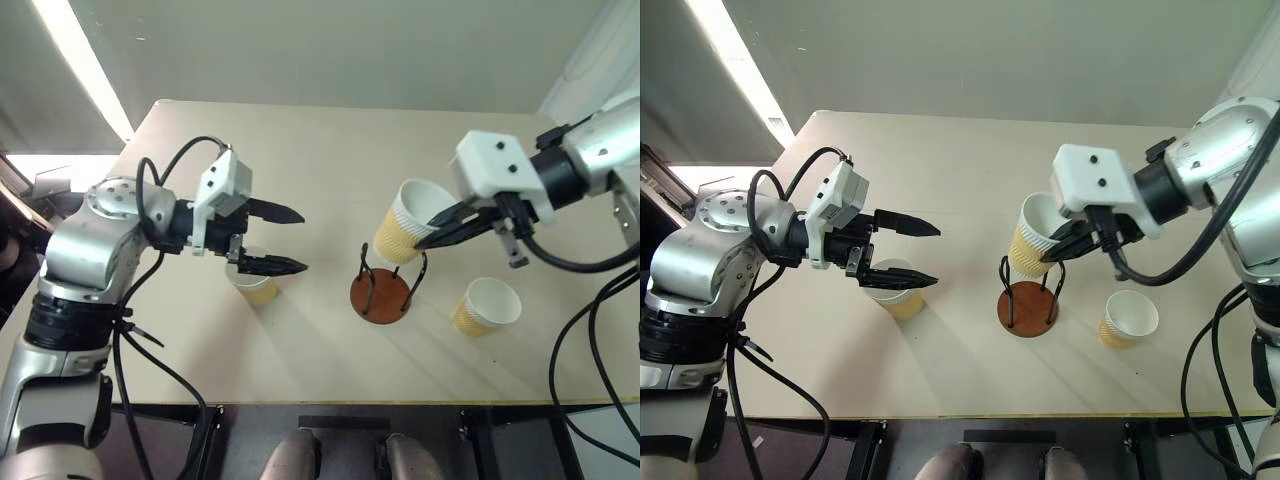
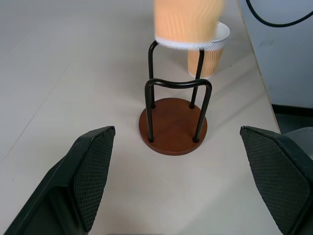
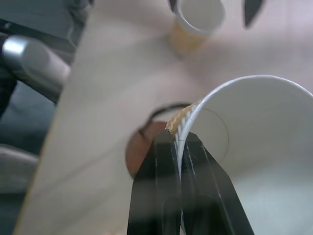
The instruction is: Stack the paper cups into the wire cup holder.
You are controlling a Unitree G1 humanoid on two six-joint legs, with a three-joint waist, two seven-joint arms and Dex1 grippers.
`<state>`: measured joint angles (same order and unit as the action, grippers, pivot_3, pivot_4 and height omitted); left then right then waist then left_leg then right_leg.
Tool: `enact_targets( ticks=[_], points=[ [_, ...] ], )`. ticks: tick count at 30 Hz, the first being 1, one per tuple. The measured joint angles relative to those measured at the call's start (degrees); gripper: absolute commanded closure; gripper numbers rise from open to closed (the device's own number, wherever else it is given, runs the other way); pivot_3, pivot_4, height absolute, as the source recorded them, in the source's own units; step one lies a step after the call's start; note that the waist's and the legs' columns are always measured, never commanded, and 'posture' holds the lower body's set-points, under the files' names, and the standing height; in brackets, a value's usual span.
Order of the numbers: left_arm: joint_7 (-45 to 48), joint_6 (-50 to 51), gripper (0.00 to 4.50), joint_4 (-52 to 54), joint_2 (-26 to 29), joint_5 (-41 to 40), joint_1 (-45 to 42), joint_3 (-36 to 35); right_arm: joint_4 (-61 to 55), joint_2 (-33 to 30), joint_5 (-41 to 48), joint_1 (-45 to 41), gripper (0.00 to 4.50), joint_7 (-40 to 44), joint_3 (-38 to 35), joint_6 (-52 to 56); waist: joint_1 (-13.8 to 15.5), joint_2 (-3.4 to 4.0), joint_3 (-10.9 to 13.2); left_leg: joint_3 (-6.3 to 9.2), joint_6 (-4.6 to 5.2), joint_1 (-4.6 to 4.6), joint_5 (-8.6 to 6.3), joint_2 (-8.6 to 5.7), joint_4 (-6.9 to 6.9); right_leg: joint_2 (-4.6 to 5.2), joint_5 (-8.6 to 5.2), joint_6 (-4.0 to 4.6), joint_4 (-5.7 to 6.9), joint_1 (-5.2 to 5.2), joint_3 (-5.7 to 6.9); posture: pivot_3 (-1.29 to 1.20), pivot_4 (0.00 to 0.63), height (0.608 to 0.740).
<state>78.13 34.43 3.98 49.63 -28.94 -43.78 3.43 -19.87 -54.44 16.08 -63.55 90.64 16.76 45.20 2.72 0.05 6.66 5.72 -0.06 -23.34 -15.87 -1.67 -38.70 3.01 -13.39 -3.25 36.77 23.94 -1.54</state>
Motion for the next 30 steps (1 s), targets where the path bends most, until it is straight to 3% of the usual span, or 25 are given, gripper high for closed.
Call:
enact_targets(
  ticks=[8, 18, 27, 30],
  points=[
    [0.11, -0.84, 0.09, -0.57, -0.62, 0.83, -0.18, 0.32, 1.88, 0.39, -2.74, 2.79, 4.44, -1.54, 4.55, -4.58, -0.02, 0.00, 0.00, 0.00, 0.01, 0.00, 0.00, 0.00, 0.01, 0.01, 0.00, 0.00, 0.04, 0.02, 0.00, 0.00, 0.150, 0.740],
    [0.06, -0.84, 0.09, 0.02, -0.02, 0.82, 0.65, 0.27, 3.78, -0.23, -4.44, 3.41, 4.44, -1.17, 4.79, -8.04, -0.06, 0.00, 0.00, 0.00, 0.01, 0.00, 0.00, 0.01, 0.04, 0.00, 0.00, 0.00, 0.06, 0.02, 0.00, 0.00, 0.150, 0.740],
    [-0.96, -0.85, 0.09, 0.13, -0.04, 1.23, 1.45, 0.26, 3.12, 3.73, -3.20, 3.41, 1.36, -3.49, 4.77, -4.46, -0.10, 0.00, 0.00, 0.00, 0.01, 0.01, 0.00, 0.01, 0.04, 0.00, 0.00, 0.00, 0.05, 0.02, 0.00, 0.00, 0.150, 0.740],
    [-1.43, -0.85, 0.09, 0.61, -0.08, 1.23, 1.77, 0.23, 3.11, 4.98, -2.12, 3.41, 1.36, -5.86, 4.42, -2.60, -0.09, 0.00, 0.00, 0.00, 0.01, 0.00, 0.01, 0.01, 0.03, 0.00, 0.00, 0.00, 0.05, 0.02, 0.00, 0.00, 0.150, 0.740]
  ],
)
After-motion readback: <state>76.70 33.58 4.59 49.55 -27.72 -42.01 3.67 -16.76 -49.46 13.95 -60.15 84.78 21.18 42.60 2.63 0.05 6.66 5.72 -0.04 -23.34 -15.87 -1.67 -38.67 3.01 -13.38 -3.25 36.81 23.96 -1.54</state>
